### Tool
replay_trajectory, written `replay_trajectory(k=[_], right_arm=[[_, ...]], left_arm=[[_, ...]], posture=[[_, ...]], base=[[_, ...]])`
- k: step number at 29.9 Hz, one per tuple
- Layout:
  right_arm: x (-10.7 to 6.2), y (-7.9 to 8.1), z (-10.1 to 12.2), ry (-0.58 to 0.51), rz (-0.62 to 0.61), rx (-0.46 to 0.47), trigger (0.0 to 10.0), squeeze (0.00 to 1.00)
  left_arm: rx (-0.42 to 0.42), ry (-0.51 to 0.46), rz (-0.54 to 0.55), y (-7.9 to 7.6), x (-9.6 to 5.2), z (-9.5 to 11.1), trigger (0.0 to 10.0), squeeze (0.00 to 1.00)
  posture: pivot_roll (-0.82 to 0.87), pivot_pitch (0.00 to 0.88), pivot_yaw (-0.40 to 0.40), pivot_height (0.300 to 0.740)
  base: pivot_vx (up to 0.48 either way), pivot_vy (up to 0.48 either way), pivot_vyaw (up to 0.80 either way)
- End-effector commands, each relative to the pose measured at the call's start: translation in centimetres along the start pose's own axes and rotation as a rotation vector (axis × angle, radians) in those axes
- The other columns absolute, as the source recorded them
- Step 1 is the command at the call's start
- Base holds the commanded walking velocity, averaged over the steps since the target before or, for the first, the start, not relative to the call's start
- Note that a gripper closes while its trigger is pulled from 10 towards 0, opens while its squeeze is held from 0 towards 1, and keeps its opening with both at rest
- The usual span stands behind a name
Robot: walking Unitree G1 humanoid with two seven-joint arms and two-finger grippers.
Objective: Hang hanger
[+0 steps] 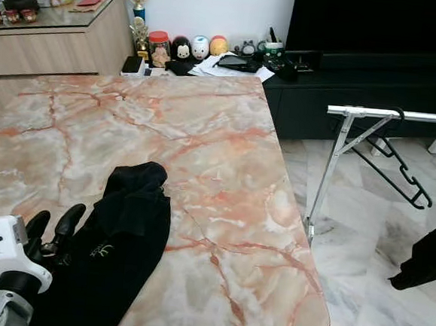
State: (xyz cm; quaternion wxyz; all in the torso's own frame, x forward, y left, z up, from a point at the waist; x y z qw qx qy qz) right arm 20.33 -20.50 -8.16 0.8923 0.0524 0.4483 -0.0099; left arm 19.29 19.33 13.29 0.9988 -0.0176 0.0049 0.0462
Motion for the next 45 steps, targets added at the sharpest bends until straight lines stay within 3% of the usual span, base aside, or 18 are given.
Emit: replay_trajectory(k=[1,16,45], right_arm=[[0.1,0.2,0.2,-0.002,0.004,0.004,10.0,0.00],[0.1,0.2,0.4,-0.006,0.003,-0.001,10.0,0.00],[0.1,0.2,0.1,-0.006,0.002,0.014,10.0,0.00]], left_arm=[[0.001,-0.008,0.003,-0.2,0.2,-0.1,10.0,0.00],[-0.022,-0.032,-0.023,-1.0,1.2,0.1,10.0,0.00],[-0.035,-0.042,-0.076,-1.9,1.4,0.2,10.0,0.00]], posture=[[0.00,0.000,0.029,0.732],[0.00,0.000,0.028,0.732],[-0.01,0.000,0.040,0.732]], base=[[0.000,0.000,0.00],[0.000,0.000,0.00],[0.000,0.000,0.00]])
Point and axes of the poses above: a point about 5 cm out from each wrist's last joint towards the gripper, its own x axis pointing out of the wrist towards the gripper, its own z axis along the axis of the wrist's last joint, y = z × x, the point moved 1 cm from there along x, pointing out of the wrist towards the gripper, and after that the axes turned 9 degrees about x, right-handed, at the moved point
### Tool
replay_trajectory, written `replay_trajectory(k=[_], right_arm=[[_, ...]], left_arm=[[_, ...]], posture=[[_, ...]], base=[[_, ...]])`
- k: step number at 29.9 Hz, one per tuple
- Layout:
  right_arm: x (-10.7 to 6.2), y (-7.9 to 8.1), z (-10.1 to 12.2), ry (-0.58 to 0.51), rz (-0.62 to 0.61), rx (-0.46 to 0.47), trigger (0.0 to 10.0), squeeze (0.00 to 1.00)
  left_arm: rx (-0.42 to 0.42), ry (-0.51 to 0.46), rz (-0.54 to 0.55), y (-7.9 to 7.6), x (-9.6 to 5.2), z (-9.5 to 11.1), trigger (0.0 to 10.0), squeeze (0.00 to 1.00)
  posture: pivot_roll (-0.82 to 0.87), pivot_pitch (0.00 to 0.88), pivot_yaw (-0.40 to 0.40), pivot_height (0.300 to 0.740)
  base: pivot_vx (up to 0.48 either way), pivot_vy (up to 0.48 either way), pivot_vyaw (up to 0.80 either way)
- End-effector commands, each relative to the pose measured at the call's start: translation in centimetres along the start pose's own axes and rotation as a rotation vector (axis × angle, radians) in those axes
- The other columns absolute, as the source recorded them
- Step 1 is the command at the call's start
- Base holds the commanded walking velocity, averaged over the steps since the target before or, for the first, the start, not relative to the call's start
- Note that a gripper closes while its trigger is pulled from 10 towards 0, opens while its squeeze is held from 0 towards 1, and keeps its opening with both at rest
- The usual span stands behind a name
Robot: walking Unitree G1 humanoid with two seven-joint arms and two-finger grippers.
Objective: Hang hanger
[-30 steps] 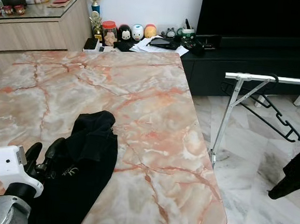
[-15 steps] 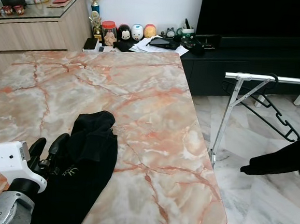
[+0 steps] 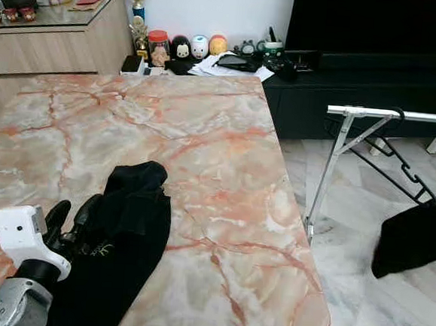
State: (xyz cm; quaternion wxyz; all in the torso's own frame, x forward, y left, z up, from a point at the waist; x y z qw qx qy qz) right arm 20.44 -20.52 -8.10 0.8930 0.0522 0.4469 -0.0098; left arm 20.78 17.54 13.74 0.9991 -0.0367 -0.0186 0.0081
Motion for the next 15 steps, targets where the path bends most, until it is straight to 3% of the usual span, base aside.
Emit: replay_trajectory(k=[1,15], right_arm=[[0.05,0.22,-0.02,-0.003,-0.001,0.018,10.0,0.00],[0.01,0.21,-0.27,-0.001,-0.004,0.023,10.0,0.00]], left_arm=[[0.004,0.002,0.001,0.04,0.12,-0.22,10.0,0.00],[0.003,0.001,-0.013,-0.05,0.01,-0.25,10.0,0.00]], posture=[[-0.01,0.000,0.040,0.732],[-0.01,0.000,0.047,0.732]], base=[[0.000,0.000,0.00],[0.000,0.000,0.00]])
Point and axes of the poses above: a point about 5 cm out from each wrist's last joint towards the gripper, its own x axis pointing out of the wrist towards the gripper, its own z axis along the axis of the wrist's last joint, y = z × x, the point moved 1 cm from there along x, pointing out of the wrist towards the gripper, and after that the axes turned 9 degrees about x, right-handed, at the moved point
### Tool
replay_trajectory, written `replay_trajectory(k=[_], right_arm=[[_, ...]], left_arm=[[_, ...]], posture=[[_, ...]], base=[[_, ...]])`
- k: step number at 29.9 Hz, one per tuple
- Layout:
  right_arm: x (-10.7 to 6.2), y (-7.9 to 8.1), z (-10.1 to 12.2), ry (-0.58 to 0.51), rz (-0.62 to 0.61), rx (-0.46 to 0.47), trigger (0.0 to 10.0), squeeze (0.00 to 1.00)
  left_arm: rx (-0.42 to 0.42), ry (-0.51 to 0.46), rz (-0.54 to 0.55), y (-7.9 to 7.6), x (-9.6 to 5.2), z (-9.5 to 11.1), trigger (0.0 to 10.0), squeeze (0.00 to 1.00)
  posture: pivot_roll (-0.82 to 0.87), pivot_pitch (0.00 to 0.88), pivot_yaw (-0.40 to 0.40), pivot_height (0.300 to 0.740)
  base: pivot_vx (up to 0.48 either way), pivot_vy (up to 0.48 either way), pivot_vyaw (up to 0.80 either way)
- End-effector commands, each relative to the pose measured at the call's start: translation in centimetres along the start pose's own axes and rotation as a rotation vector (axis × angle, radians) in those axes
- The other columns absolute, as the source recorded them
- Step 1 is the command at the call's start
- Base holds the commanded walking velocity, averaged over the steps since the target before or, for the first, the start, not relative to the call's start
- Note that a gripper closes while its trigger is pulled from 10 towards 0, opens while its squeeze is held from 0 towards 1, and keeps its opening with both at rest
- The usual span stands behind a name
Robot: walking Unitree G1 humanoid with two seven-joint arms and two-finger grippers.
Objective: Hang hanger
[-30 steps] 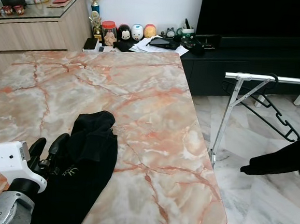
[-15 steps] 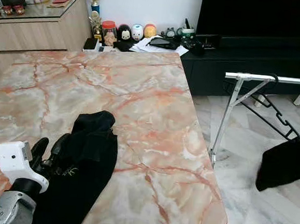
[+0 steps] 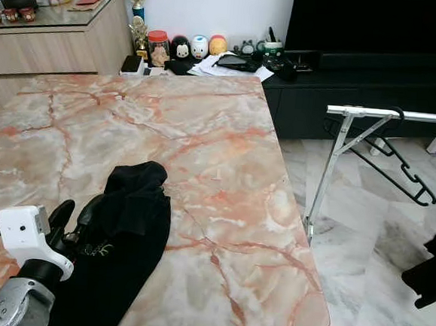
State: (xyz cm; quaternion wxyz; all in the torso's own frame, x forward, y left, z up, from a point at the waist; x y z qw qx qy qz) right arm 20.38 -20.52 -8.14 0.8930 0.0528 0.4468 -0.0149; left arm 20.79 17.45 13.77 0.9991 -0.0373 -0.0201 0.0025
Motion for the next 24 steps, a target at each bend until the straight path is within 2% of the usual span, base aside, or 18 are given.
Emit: replay_trajectory(k=[1,10,24], right_arm=[[0.01,0.22,-0.21,0.000,0.005,0.017,10.0,0.00],[0.00,0.21,-0.22,0.000,0.003,0.017,10.0,0.00],[0.01,0.22,-0.18,0.002,0.005,0.013,10.0,0.00]], left_arm=[[0.004,0.004,-0.002,0.03,0.00,-0.27,10.0,0.00],[0.007,0.004,-0.009,-0.12,-0.02,-0.29,10.0,0.00],[0.008,0.006,-0.007,-0.19,-0.04,-0.28,10.0,0.00]], posture=[[-0.01,0.000,0.047,0.732],[-0.01,0.000,0.047,0.732],[0.00,0.000,0.044,0.732]], base=[[0.000,0.000,0.00],[-0.190,0.000,0.00],[-0.293,0.000,0.00]])
Point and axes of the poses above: a point about 5 cm out from each wrist's last joint towards the gripper, its own x axis pointing out of the wrist towards the gripper, its own z axis along the axis of the wrist's last joint, y = z × x, the point moved 1 cm from there along x, pointing out of the wrist towards the gripper, and after that the axes turned 9 degrees about x, right-handed, at the moved point
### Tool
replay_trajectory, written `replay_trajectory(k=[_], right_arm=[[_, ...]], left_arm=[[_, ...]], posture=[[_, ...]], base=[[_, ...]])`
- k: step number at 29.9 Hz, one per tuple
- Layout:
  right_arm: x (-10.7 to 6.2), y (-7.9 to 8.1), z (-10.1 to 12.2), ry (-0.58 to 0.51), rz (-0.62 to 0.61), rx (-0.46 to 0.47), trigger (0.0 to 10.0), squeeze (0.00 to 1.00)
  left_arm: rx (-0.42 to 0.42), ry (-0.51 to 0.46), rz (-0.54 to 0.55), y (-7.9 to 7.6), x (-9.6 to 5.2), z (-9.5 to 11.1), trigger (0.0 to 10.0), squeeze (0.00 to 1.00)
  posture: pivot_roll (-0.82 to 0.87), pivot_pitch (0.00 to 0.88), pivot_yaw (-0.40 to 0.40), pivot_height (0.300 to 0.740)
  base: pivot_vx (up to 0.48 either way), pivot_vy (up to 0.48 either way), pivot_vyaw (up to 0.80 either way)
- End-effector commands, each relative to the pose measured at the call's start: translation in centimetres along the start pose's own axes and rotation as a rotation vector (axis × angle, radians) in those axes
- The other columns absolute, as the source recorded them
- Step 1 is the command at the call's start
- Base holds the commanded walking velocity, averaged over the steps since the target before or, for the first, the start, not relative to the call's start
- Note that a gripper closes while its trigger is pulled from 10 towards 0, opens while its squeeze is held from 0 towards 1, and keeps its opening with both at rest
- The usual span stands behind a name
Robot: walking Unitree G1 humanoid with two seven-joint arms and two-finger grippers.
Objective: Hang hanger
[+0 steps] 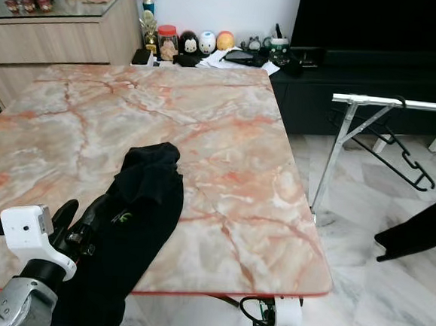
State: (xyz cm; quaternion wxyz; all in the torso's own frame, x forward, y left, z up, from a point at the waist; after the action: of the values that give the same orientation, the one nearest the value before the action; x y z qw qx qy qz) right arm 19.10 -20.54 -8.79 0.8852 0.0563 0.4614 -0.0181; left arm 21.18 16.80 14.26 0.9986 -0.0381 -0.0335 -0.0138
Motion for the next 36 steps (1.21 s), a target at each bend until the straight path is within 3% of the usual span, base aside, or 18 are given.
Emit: replay_trajectory(k=[1,26,31,34,36], right_arm=[[0.2,0.4,1.2,-0.030,0.010,0.003,10.0,0.00],[0.2,0.4,1.3,-0.031,0.010,0.003,10.0,0.00],[0.3,0.5,1.4,-0.033,0.010,0.005,10.0,0.00],[0.3,0.5,1.4,-0.033,0.010,0.005,10.0,0.00],[0.3,0.6,1.5,-0.034,0.013,0.005,10.0,0.00]], left_arm=[[0.010,0.031,0.026,0.5,-0.5,-0.7,10.0,0.00],[0.014,0.029,0.030,0.6,-0.5,-0.6,10.0,0.00],[0.060,0.125,0.034,1.2,-0.3,-2.8,10.0,0.00],[0.060,0.127,0.034,1.2,-0.3,-2.8,10.0,0.00],[0.118,0.273,0.070,2.6,-0.5,-6.2,10.0,0.00]], posture=[[0.00,0.000,0.043,0.732],[0.00,0.000,0.042,0.732],[0.00,0.000,0.042,0.732],[0.00,0.000,0.042,0.732],[0.01,0.000,0.043,0.732]], base=[[-0.292,0.000,0.00],[-0.290,0.000,0.00],[0.000,0.000,0.00],[0.000,0.000,0.00],[0.000,0.000,0.00]])
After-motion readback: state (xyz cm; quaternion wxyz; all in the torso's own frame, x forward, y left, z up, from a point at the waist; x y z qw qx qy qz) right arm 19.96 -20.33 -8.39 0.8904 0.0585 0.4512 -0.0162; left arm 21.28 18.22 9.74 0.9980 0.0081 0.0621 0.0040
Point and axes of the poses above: a point about 5 cm out from each wrist's last joint towards the gripper, its own x axis pointing out of the wrist towards the gripper, its own z axis along the axis of the wrist's last joint, y = z × x, the point moved 1 cm from there along x, pointing out of the wrist towards the gripper, and after that the axes turned 9 degrees about x, right-handed, at the moved point
